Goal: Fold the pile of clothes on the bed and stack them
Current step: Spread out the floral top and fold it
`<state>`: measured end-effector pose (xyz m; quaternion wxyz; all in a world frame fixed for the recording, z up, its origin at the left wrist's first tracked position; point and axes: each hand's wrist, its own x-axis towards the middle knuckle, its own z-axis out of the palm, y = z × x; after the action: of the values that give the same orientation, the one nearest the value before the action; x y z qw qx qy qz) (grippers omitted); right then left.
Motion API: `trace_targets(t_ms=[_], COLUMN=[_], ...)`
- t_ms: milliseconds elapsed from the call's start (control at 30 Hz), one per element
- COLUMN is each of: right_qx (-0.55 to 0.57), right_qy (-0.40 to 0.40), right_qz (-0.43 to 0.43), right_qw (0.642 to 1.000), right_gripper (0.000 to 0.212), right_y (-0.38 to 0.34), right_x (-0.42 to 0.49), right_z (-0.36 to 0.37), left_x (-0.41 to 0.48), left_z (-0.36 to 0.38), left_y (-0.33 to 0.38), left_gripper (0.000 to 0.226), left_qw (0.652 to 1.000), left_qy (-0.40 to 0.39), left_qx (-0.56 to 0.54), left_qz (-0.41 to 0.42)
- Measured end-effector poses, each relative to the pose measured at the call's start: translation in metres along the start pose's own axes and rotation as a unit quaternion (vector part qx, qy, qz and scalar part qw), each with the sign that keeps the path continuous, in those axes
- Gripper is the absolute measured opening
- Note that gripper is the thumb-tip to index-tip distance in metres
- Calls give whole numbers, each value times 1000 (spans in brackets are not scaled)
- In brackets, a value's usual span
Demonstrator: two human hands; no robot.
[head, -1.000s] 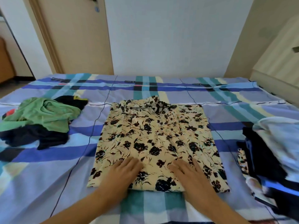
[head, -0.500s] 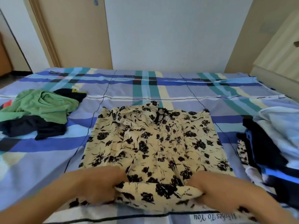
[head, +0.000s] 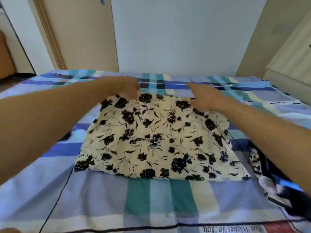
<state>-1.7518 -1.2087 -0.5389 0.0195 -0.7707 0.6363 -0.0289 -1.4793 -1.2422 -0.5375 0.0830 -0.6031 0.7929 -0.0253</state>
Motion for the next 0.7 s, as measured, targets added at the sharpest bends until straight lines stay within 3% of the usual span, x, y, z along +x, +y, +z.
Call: trace_targets(t_ms=[100, 167, 233, 300, 433, 700], right_qx=[105, 97, 65, 67, 28, 64], right_qy=[49, -5, -64, -65, -38, -56], right_qz=[-43, -62, -25, 18, 89, 221], right_qw=[992, 993, 996, 995, 995, 971], right_gripper=[68, 71, 83, 86, 76, 88], right_y=[-21, -25, -11, 15, 65, 99], right_x=[-15, -31, -46, -59, -83, -108], right_z=[61, 119, 175, 209, 222, 205], left_x=[-2, -19, -38, -52, -60, -69], left_z=[46, 115, 181, 222, 240, 240], left_y=[27, 43, 46, 43, 29, 16], left_gripper=[66, 75, 84, 96, 100, 103], left_qw=[996, 993, 994, 989, 985, 975], left_qy=[39, 6, -18, 3, 45, 69], left_qx=[-57, -87, -101, -149, -165, -205], left_qz=[52, 78, 46, 12, -25, -53])
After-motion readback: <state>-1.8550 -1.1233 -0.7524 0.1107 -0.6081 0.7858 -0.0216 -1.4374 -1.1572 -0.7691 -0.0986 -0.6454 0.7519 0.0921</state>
